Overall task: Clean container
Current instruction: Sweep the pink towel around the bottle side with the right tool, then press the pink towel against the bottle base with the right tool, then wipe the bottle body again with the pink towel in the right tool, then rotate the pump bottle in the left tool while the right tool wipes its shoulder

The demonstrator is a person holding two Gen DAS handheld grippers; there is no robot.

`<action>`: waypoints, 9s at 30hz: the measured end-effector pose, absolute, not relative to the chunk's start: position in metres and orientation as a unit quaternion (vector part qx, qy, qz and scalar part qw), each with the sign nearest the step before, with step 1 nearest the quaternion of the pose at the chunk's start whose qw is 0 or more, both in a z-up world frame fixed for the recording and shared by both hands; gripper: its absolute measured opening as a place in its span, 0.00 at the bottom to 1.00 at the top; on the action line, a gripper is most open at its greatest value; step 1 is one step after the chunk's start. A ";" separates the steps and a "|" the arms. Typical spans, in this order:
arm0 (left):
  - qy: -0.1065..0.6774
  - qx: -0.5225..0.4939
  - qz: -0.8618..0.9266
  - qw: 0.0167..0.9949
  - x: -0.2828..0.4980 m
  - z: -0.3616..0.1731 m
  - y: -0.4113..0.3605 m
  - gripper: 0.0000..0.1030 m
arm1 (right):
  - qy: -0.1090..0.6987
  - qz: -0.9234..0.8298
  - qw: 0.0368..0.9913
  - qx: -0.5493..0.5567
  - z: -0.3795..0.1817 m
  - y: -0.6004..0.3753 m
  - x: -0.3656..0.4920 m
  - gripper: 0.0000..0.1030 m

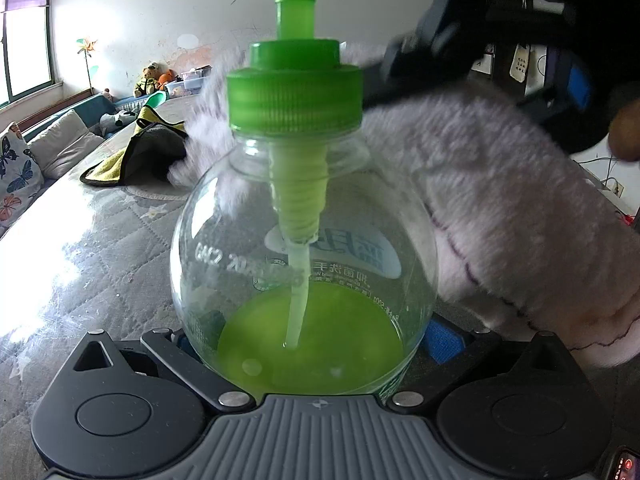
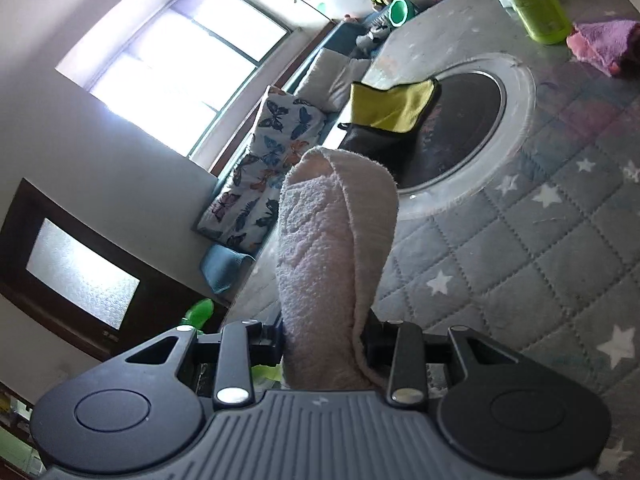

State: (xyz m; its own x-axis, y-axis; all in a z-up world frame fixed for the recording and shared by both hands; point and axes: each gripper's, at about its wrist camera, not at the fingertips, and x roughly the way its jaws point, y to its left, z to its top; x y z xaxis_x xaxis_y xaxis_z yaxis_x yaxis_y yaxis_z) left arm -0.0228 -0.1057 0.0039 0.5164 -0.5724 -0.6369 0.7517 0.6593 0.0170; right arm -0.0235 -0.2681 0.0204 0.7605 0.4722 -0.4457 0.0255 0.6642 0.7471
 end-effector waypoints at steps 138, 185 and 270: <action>0.306 0.148 -0.388 0.857 -0.022 0.003 -0.107 1.00 | 0.371 0.070 0.865 0.329 -0.007 -0.267 -0.002 0.41; 0.305 0.148 -0.388 0.857 -0.007 0.001 -0.105 1.00 | 0.369 0.070 0.855 0.357 -0.009 -0.275 -0.017 0.42; 0.220 0.187 -0.305 0.907 -0.048 0.017 -0.113 0.89 | 0.236 0.115 0.958 0.115 0.110 -0.194 -0.053 0.41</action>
State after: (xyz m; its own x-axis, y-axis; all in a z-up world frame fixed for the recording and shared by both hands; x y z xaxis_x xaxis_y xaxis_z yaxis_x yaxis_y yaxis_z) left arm -0.0477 -0.1127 0.0166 0.7167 -0.4707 -0.5145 0.6361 0.7437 0.2057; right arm -0.0529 -0.1938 0.1097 0.8621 0.2740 -0.4263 -0.1654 0.9473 0.2744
